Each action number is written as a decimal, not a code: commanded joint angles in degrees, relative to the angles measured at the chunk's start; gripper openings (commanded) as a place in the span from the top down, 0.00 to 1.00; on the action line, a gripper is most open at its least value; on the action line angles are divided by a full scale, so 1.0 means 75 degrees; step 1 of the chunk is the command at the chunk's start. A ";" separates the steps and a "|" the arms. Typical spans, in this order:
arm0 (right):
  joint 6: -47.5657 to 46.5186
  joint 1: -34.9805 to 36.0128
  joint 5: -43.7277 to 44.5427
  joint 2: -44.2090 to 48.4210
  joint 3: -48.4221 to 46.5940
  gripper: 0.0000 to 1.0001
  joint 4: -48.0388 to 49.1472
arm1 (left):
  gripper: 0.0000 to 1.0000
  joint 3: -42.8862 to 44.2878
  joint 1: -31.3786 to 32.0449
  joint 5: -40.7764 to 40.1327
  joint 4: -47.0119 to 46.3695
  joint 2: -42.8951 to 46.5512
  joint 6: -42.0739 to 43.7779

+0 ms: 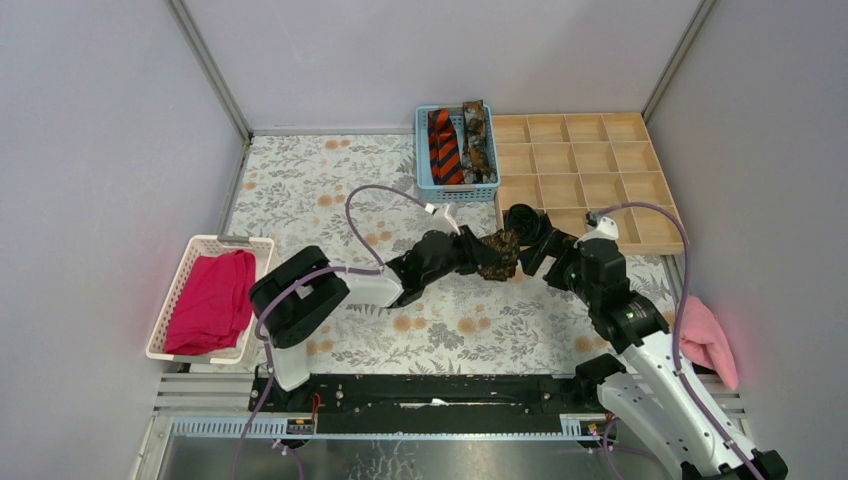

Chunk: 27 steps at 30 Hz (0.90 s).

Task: Roll the ties
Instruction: Place the tie in the storage box.

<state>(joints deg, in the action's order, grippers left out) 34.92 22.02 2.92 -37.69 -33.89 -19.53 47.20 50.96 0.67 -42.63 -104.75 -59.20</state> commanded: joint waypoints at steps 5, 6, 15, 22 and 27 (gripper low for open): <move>-0.0151 0.0037 0.2040 0.0709 -0.0736 0.06 -0.0910 | 1.00 0.2262 0.0133 -0.2482 0.1670 -0.0682 0.2675; -0.0190 0.0034 0.2040 0.0745 -0.0764 0.06 -0.0885 | 1.00 0.2650 0.0149 -0.2761 0.1934 -0.0881 0.2920; -0.0395 0.0032 0.2097 0.0567 -0.0840 0.07 -0.0664 | 1.00 0.6113 0.0157 -0.4394 0.2792 -0.3290 0.4306; -0.0713 0.0028 0.2300 0.0437 -0.0750 0.07 -0.0318 | 1.00 0.8537 0.0119 -0.5259 0.3749 -0.4789 0.4664; -0.0897 0.0019 0.2157 0.0232 -0.0680 0.07 -0.0046 | 1.00 0.9296 -0.0060 -0.5580 0.3843 -0.5240 0.4850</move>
<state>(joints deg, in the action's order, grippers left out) 30.46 22.02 18.15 -34.83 -38.26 -23.51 111.63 51.57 -35.55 -15.77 -142.21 -25.63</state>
